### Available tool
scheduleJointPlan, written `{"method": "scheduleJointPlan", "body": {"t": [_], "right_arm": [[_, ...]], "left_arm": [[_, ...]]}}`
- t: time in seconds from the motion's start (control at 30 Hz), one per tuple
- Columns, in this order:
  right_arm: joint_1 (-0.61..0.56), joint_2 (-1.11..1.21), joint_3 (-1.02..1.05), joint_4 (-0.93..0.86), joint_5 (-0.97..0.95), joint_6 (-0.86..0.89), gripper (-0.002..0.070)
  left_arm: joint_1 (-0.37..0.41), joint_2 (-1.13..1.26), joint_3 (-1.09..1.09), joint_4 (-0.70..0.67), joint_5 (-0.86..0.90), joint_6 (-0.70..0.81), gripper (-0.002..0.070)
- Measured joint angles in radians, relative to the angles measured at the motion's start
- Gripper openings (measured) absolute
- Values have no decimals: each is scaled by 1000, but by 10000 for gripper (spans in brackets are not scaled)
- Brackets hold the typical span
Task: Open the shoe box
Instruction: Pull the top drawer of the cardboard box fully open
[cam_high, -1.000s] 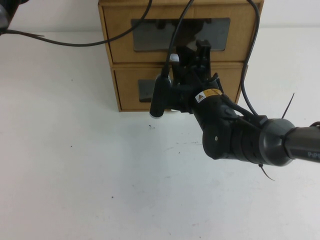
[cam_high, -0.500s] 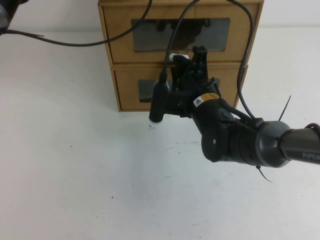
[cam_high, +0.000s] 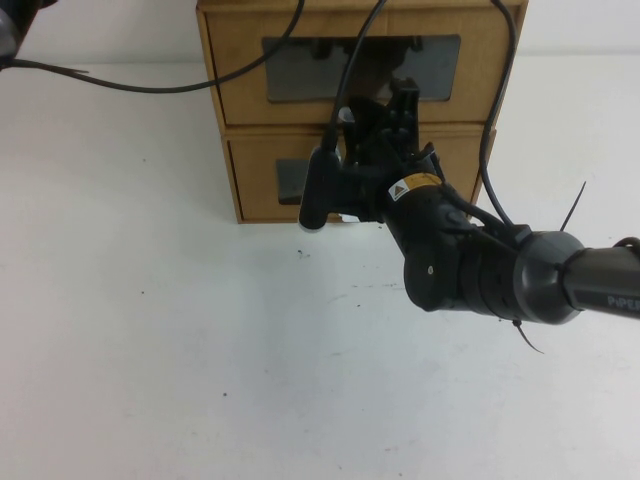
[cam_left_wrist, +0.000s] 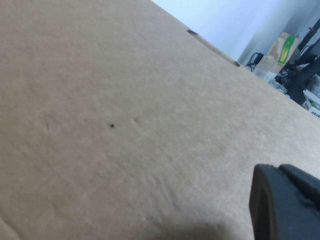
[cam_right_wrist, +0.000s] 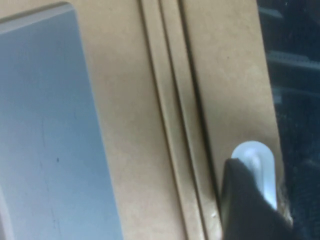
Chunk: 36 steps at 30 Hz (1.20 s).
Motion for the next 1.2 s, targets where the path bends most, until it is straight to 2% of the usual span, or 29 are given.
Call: {"method": "scheduleJointPlan", "body": {"t": [0.17,0.23,0.33,0.6,0.8,0.87,0.93,1.2], "right_arm": [[-2,0,-9,5,8,4,249],[-2,0,-9,10,13,4,222],[-2,0,-9,13,21,4,127],[-2,0,-9,15,24,0,121],[14,0,-12,107,20,-82,117],[23,0,-12,146,10,-99,48],[30,0,-12,171,6,-113,14],[48,-6,-12,234,-8,-151,2]], "left_arm": [[0,0,0,0,0,0,-6],[0,0,0,0,0,0,-6],[0,0,0,0,0,0,-6],[0,0,0,0,0,0,-6],[0,0,0,0,0,0,-6],[0,0,0,0,0,0,-6],[0,0,0,0,0,0,-6],[0,0,0,0,0,0,-6]]}}
